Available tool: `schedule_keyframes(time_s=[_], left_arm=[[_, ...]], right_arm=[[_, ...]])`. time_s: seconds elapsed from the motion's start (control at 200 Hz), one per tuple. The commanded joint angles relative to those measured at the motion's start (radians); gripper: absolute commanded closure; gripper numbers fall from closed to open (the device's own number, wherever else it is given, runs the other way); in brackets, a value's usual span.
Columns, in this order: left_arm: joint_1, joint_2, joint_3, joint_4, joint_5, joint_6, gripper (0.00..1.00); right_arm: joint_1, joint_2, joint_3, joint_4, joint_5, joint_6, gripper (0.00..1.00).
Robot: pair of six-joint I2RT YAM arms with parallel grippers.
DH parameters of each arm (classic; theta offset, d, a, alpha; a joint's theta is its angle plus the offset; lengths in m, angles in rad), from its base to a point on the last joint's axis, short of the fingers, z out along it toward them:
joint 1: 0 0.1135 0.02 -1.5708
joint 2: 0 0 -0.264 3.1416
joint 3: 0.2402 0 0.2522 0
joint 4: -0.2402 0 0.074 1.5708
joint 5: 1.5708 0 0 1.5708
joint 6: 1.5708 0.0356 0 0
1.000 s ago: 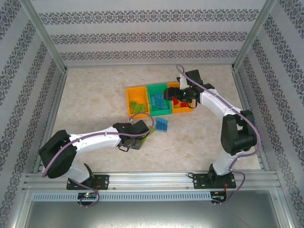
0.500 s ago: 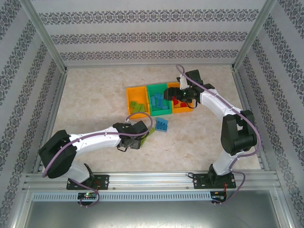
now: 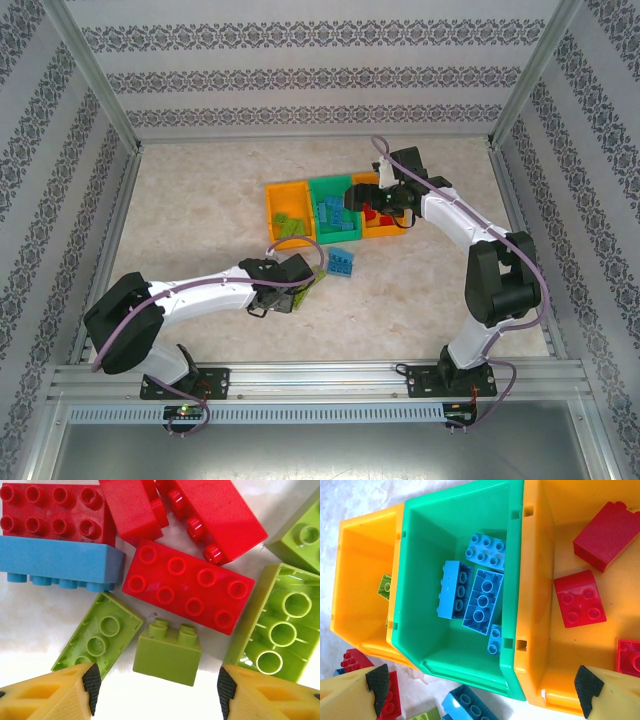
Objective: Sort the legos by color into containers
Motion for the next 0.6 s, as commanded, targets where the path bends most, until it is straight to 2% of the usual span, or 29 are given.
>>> schedule_keyframes(time_s=[0.0, 0.594], left_arm=[[0.018, 0.007, -0.022, 0.039, -0.006, 0.050, 0.36], [0.049, 0.045, -0.052, 0.114, 0.046, 0.090, 0.47]], right_arm=[[-0.010, -0.021, -0.007, -0.009, -0.013, 0.008, 0.02], [-0.011, -0.032, -0.005, -0.021, 0.006, 0.007, 0.02]])
